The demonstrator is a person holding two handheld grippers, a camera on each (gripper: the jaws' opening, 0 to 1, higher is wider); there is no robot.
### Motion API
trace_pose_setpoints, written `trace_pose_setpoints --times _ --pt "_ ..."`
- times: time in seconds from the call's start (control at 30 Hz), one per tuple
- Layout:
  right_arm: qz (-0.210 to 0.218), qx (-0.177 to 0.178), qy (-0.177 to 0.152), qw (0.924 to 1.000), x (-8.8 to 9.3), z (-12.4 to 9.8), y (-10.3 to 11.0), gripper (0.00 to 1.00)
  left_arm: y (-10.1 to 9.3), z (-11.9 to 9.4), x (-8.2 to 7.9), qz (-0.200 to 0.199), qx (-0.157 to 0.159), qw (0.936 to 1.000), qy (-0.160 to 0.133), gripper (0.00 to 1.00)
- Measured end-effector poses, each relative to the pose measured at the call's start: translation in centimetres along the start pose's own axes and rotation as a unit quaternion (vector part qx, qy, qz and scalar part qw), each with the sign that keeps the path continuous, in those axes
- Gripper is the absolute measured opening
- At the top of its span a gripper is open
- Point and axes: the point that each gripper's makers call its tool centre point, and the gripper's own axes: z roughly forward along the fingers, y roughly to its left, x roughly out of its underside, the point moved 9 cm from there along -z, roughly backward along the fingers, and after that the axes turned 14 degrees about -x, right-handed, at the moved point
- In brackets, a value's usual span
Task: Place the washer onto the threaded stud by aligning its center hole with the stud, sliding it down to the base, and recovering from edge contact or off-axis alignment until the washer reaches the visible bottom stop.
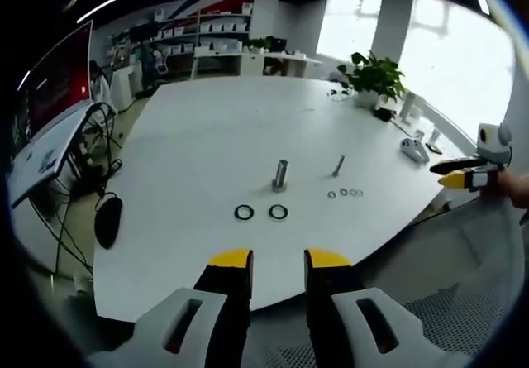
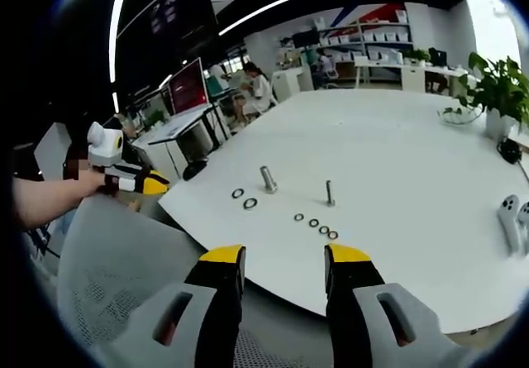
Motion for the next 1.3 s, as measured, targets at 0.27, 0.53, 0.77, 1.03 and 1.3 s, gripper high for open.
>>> trace_pose_setpoints --times 0.27,0.53,0.77,1.03,1.3 --pt "0.009 0.003 -0.017 0.9998 -0.2 -0.2 -0.2 0.40 -0.1 0.1 0.0 0.018 -0.010 0.9998 0.009 0.23" --pt "0.016 0.008 -0.029 0.9994 -0.3 -0.4 -0.4 0.39 -0.3 0.1 -0.4 0.060 -0.029 0.9977 0.014 0.22" --pt "0.017 0.004 -0.025 0.9995 -0.3 -0.3 -0.3 0.39 -0.9 0.9 0.2 0.109 -0.010 0.9920 0.063 0.26" --pt "0.018 0.007 -0.021 0.9996 -0.1 -0.3 -0.4 0.39 -0.5 2.8 -1.7 0.137 -0.008 0.9868 0.086 0.29" --pt "0.022 0.014 -0.021 0.9994 -0.1 -0.4 -0.6 0.39 0.0 5.7 -1.9 0.157 0.003 0.9803 0.120 0.29"
